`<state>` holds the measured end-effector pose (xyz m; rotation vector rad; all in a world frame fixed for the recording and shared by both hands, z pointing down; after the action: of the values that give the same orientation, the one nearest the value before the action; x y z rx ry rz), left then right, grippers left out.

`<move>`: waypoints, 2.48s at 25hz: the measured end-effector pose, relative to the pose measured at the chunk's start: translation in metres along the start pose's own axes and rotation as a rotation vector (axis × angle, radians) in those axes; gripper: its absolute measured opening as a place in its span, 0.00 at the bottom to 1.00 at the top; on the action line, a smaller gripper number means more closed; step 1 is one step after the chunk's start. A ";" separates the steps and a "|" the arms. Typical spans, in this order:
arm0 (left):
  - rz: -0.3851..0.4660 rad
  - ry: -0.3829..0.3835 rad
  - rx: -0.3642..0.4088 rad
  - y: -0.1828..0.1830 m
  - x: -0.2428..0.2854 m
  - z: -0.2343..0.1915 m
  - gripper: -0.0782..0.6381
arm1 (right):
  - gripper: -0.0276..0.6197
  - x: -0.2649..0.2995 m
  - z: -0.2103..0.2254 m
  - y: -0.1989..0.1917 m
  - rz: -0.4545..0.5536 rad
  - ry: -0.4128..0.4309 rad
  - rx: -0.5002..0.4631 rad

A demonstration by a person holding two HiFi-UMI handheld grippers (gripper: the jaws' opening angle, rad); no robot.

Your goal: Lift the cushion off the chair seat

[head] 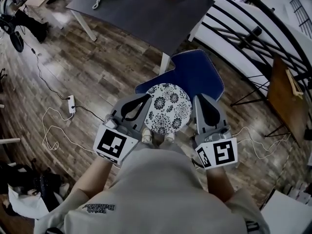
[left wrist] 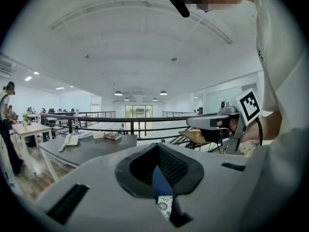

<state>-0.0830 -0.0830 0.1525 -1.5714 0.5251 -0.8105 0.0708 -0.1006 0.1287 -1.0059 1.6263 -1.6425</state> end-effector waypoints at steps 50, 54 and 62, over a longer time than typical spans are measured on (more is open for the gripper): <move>-0.827 0.136 -0.545 -0.643 0.148 -0.091 0.31 | 0.45 0.126 0.091 -0.681 -0.950 -0.076 0.037; -0.815 0.156 -0.521 -0.650 0.151 -0.092 0.31 | 0.45 0.126 0.088 -0.687 -0.936 -0.106 -0.022; -0.756 0.154 -0.551 -0.646 0.152 -0.084 0.19 | 0.19 0.125 0.076 -0.682 -0.911 -0.084 0.001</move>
<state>-0.1217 -0.1418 0.8178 -2.2787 0.2564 -1.4475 0.1299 -0.2064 0.8160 -1.9663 1.1476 -2.0880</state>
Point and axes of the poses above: the fingertips, and each gripper's own axes: x forward along the fingers, z to its right, y out of its top, the point moved 3 cm from there along -x, backward along the fingers, and after that the axes turned 5 degrees about -y, right-handed, at the moved point
